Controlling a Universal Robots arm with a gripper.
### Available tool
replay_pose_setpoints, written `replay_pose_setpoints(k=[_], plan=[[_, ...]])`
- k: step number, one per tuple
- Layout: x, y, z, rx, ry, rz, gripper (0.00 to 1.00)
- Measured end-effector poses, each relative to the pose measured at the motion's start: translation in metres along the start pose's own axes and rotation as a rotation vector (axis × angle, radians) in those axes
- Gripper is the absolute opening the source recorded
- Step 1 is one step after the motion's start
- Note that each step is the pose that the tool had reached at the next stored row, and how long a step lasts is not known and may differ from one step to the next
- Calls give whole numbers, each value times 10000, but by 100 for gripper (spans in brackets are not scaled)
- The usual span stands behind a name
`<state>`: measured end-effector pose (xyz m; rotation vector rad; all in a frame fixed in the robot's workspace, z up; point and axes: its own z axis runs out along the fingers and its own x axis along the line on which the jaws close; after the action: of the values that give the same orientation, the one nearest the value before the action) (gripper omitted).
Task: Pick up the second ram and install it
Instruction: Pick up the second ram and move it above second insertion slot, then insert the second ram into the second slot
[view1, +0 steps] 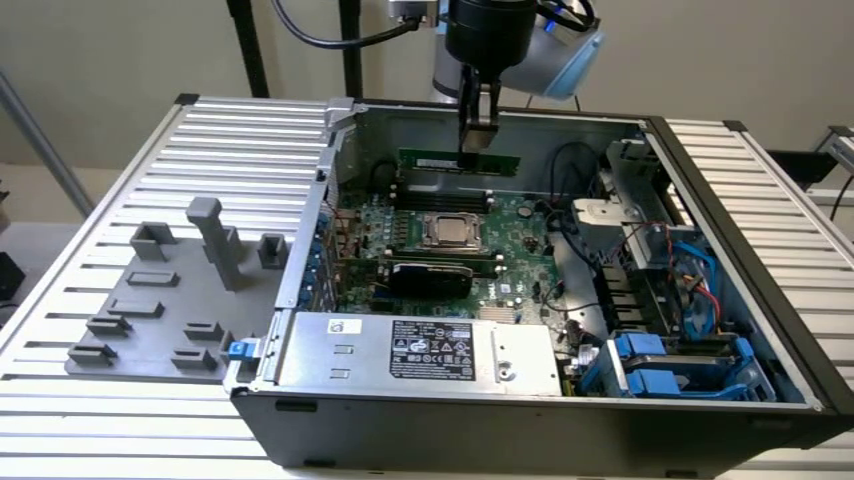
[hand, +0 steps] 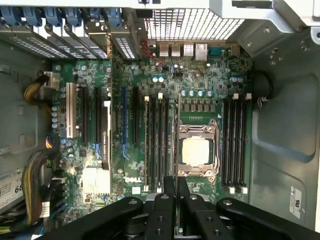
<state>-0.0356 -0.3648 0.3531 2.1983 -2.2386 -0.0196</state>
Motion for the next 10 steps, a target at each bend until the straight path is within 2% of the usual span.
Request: replay_pose_setpoints(k=[10], plan=[[0, 0, 1, 1, 1, 0, 14]])
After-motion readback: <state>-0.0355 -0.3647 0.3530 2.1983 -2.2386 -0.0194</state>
